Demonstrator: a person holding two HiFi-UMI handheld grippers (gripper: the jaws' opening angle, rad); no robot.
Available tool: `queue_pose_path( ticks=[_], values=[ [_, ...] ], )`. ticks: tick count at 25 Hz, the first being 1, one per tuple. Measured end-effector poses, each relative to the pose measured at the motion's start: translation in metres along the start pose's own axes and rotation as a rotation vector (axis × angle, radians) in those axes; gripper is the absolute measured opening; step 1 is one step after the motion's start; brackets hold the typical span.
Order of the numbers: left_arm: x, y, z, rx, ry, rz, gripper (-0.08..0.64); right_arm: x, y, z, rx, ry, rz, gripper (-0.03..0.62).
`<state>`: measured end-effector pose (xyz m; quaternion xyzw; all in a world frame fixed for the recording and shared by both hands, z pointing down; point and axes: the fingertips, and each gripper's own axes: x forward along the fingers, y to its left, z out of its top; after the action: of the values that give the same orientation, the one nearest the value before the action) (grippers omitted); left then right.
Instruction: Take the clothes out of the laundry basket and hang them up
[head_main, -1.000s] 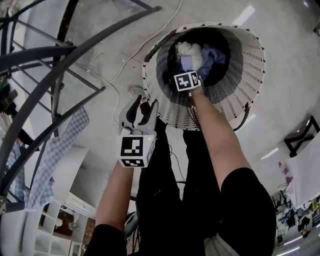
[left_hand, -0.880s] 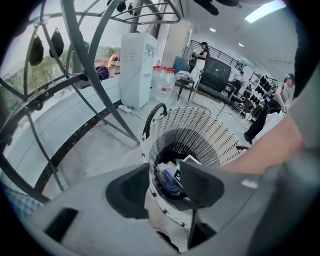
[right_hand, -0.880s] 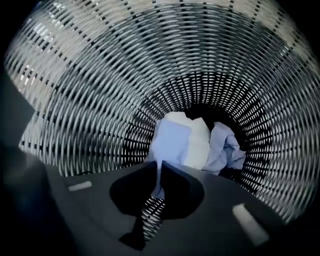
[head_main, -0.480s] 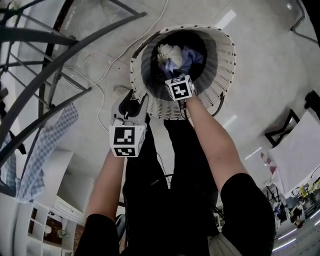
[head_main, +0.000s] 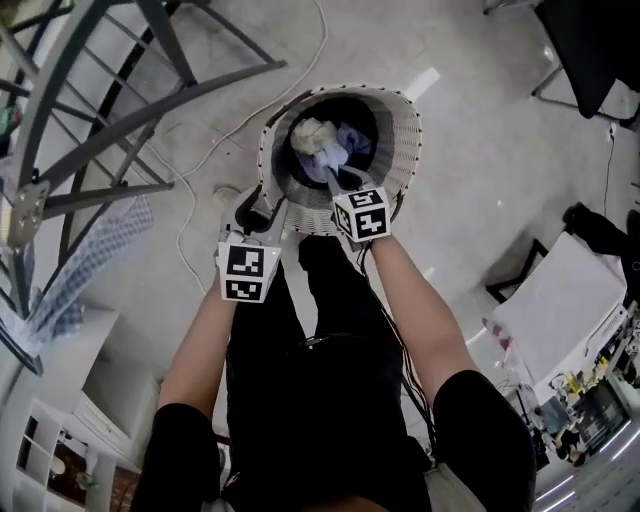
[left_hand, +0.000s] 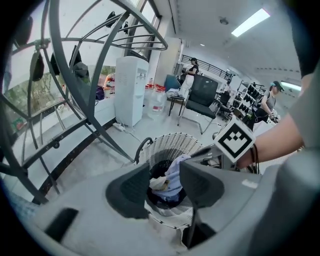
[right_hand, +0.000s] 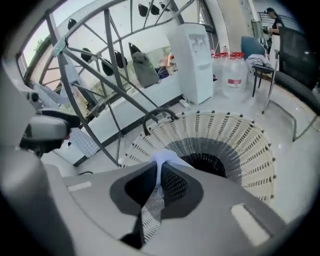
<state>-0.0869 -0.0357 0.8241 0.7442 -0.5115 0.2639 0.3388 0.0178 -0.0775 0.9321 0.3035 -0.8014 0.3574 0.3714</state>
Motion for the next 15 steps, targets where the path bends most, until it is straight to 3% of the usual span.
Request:
queue_pose_path(
  ticks=[4, 9, 15],
  values=[
    [-0.031, -0.015, 0.023, 0.039, -0.032, -0.004, 0.198, -0.066, 0.011, 0.037, 0.025, -0.072, 0.004, 0.028],
    [-0.076, -0.03, 0.051, 0.064, -0.064, -0.005, 0.198, -0.155, 0.024, 0.078, 0.137, -0.155, 0.016, 0.028],
    [-0.111, -0.046, 0.08, 0.08, -0.097, 0.0, 0.198, -0.255, 0.056, 0.133, 0.026, -0.224, 0.067, 0.028]
  ],
)
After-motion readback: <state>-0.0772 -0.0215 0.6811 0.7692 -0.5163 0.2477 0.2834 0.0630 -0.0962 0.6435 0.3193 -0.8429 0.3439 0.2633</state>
